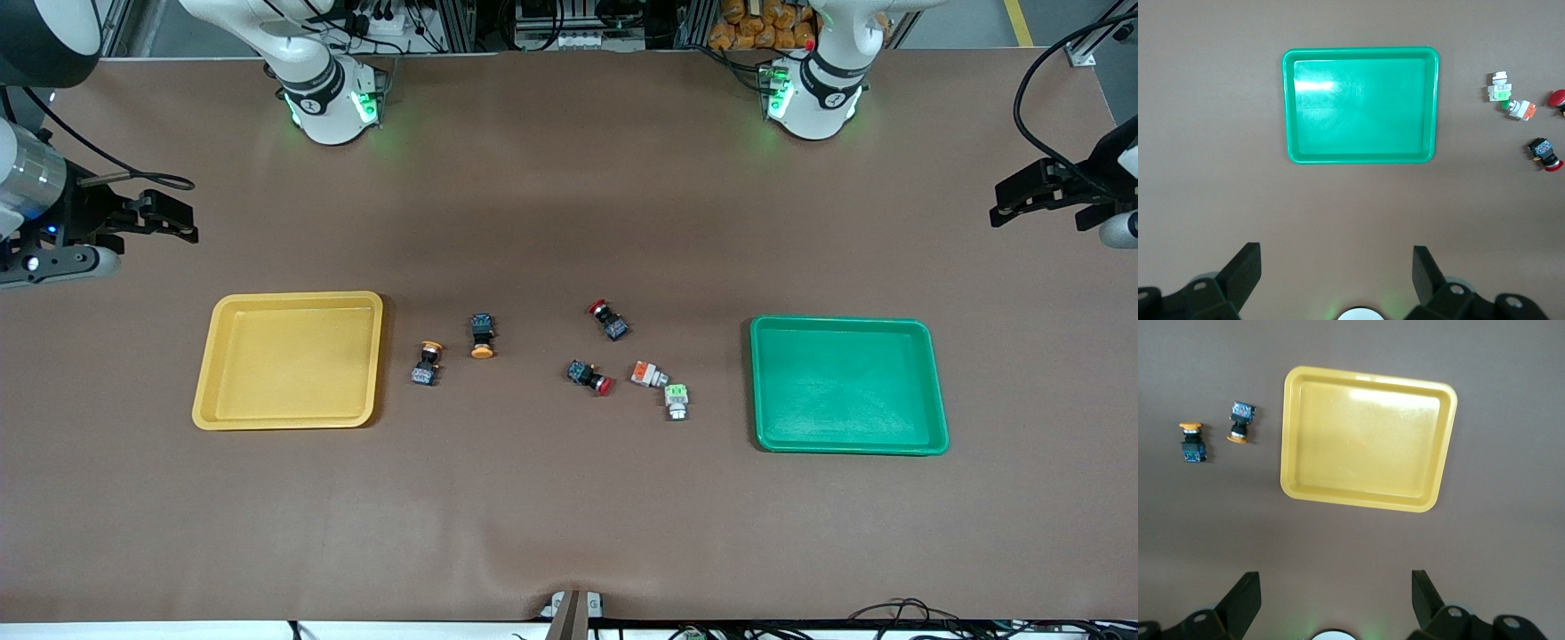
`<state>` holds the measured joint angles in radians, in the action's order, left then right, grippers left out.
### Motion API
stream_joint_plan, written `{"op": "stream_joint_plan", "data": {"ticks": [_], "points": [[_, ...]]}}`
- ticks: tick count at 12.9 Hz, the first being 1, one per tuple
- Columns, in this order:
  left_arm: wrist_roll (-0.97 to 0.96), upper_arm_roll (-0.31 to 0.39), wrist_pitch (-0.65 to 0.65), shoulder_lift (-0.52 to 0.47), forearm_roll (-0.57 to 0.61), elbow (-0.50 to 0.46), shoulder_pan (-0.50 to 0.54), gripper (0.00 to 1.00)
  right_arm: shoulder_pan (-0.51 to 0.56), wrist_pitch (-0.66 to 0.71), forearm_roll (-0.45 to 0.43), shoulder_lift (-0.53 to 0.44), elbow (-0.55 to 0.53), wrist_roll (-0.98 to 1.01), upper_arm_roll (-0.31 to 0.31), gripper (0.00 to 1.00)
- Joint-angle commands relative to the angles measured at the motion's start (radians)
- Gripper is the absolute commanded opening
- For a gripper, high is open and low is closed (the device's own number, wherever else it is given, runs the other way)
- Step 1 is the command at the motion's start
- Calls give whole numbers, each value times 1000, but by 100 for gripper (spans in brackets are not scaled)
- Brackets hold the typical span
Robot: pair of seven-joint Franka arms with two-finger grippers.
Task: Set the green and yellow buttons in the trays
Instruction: 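Raise both grippers from rest and swing them toward the buttons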
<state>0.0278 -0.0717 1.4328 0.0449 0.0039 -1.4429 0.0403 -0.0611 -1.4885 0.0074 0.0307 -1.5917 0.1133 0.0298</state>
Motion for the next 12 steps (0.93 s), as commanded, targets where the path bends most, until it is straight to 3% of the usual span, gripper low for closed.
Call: {"op": "stream_joint_plan", "data": {"ticks": [1,8,12], "points": [[17,-2,-11,-2,-12,9,9,100,-14,8,-20,23,47,11,12,100],[9,-2,-5,27,-9,12,10,100,-14,8,-20,32,41,11,12,100],[3,-3,102,70,-15,12,3,100,-49,8,-11,40,35,-45,10,100]]}}
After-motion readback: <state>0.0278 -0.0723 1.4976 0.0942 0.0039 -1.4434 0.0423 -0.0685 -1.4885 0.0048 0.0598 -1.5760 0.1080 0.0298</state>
